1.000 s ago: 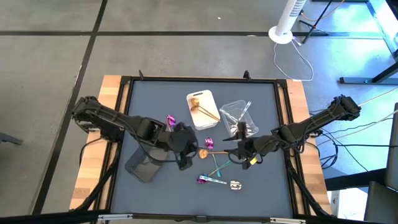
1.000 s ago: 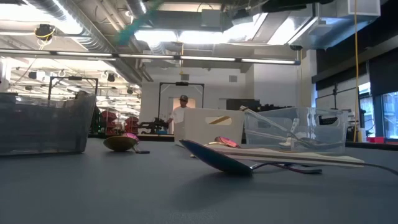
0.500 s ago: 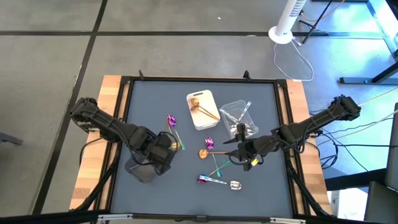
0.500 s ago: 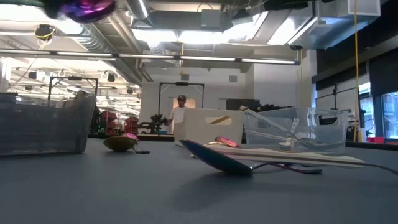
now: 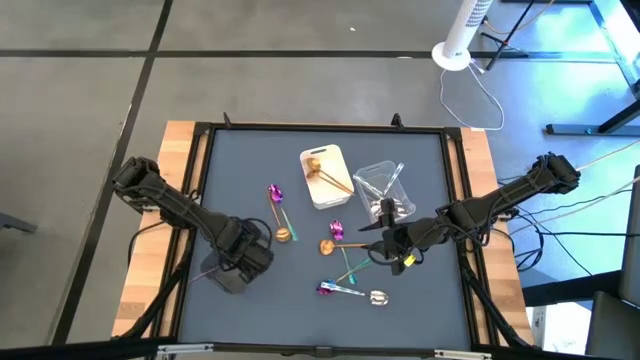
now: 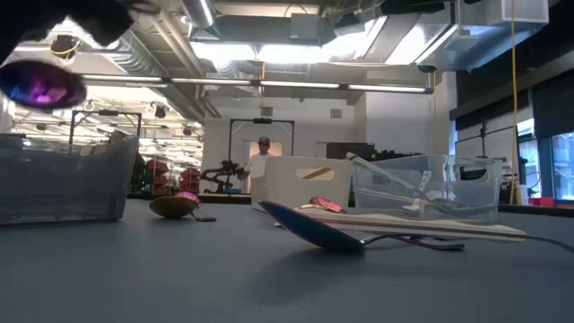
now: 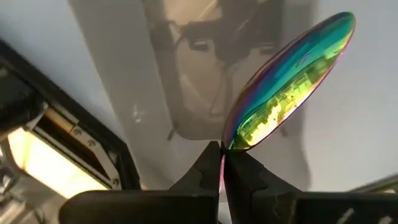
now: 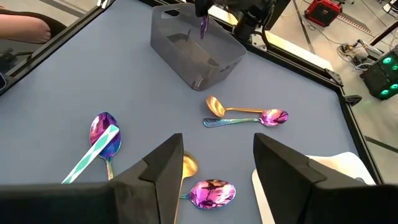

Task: Sort silverware by color (type)
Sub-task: Put the iridescent spoon into the black bin

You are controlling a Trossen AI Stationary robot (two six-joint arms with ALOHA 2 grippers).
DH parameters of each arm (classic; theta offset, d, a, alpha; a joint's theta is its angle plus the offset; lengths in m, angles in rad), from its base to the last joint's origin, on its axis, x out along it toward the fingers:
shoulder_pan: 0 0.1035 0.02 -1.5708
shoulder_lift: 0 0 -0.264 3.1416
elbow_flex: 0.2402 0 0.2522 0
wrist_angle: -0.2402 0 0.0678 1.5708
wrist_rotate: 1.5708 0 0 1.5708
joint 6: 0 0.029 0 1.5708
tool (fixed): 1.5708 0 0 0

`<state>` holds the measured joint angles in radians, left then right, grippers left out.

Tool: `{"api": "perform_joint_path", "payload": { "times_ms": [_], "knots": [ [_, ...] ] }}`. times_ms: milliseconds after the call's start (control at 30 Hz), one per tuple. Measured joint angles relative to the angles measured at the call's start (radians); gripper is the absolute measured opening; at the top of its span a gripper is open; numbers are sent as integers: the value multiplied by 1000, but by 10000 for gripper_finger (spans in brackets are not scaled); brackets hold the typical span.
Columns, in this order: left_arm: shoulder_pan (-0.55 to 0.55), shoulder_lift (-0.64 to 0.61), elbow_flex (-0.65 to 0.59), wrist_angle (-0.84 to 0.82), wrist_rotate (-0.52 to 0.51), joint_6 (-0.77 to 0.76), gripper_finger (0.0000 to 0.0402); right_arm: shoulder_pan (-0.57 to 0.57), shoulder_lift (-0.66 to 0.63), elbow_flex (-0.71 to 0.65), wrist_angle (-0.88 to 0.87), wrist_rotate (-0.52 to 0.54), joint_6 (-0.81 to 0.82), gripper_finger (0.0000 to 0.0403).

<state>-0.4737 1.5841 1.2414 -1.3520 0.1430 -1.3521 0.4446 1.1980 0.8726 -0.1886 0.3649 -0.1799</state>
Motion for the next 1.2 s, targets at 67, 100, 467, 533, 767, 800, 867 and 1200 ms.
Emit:
{"api": "perform_joint_path", "payload": {
  "times_ms": [67, 100, 467, 533, 767, 800, 867, 1200],
  "knots": [
    [9, 0, -35, 22, 14, -3, 0, 0, 0, 0, 0, 0, 0, 186],
    [16, 0, -47, 29, 17, -3, 0, 0, 0, 0, 0, 0, 0, 186],
    [161, 0, -121, 67, 57, 76, 11, 0, 0, 0, 0, 0, 0, 186],
    [182, 0, -122, 67, 58, 80, 19, 0, 0, 0, 0, 0, 0, 186],
    [219, 0, -122, 71, 55, 89, 41, 0, 0, 0, 0, 0, 0, 186],
    [220, 0, -122, 70, 55, 101, 45, 0, 0, 0, 0, 0, -1, 186],
    [221, 0, -122, 72, 54, 129, 54, 0, 0, 0, 0, 0, 0, 186],
    [220, 0, -122, 75, 54, 134, 113, 0, 0, 0, -1, 0, -1, 186]
  ]
}}
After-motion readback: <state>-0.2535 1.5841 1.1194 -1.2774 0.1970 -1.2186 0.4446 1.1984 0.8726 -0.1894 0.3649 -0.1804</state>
